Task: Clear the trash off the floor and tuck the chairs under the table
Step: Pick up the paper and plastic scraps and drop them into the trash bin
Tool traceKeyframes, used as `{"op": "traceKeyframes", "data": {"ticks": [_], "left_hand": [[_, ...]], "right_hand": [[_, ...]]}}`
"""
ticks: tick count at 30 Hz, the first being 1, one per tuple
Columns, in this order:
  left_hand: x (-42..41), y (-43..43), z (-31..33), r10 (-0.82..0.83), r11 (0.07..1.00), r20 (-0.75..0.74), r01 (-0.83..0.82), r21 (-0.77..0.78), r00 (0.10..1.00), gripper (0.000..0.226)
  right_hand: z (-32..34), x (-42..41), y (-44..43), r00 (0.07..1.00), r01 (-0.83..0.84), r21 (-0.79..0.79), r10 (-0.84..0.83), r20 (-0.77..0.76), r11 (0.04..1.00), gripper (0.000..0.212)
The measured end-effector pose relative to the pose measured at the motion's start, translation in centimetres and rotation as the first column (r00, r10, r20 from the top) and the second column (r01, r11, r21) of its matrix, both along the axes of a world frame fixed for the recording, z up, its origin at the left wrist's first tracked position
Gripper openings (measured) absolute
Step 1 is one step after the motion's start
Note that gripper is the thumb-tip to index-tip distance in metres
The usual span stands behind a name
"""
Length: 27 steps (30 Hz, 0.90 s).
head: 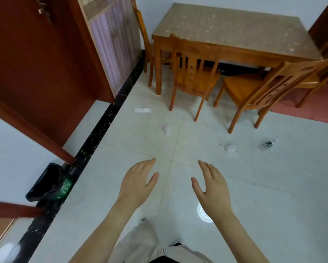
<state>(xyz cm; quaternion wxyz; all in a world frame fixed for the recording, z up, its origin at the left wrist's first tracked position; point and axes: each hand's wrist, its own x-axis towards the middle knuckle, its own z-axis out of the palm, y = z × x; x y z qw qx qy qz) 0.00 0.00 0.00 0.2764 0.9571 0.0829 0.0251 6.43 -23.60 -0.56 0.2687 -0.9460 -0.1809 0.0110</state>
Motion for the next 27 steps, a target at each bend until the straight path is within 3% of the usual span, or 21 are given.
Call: {"op": "traceKeyframes", "data": {"ticks": [3,12,20,27], "left_hand": [[0.8,2.0,-0.3,0.098,0.995,-0.001,-0.098,-0.023,0.995,0.063],[11.4,14.3,-3.2,0.160,0.987,-0.026,-0.161,-0.017,0.987,0.061],[26.9,30.0,0.0,0.090,0.995,-0.035,-0.089,0.053,0.995,0.063],[41.1,36.1,-1.3,0.035,0.999,-0.072,-0.034,0.008,0.997,0.062]], "right_hand": [[-0.1,2.0,2.1,1.000,-0.002,0.000,0.002,-0.015,1.000,0.063],[-3.1,14.4,14.6,0.996,-0.059,-0.024,0.057,-0.074,0.998,0.064],[-0.4,29.0,27.5,0.998,0.005,0.014,-0.004,-0.065,1.000,0.063],[-1.7,41.4,34.4,0.995,0.084,0.024,-0.083,-0.057,0.996,0.064]]}}
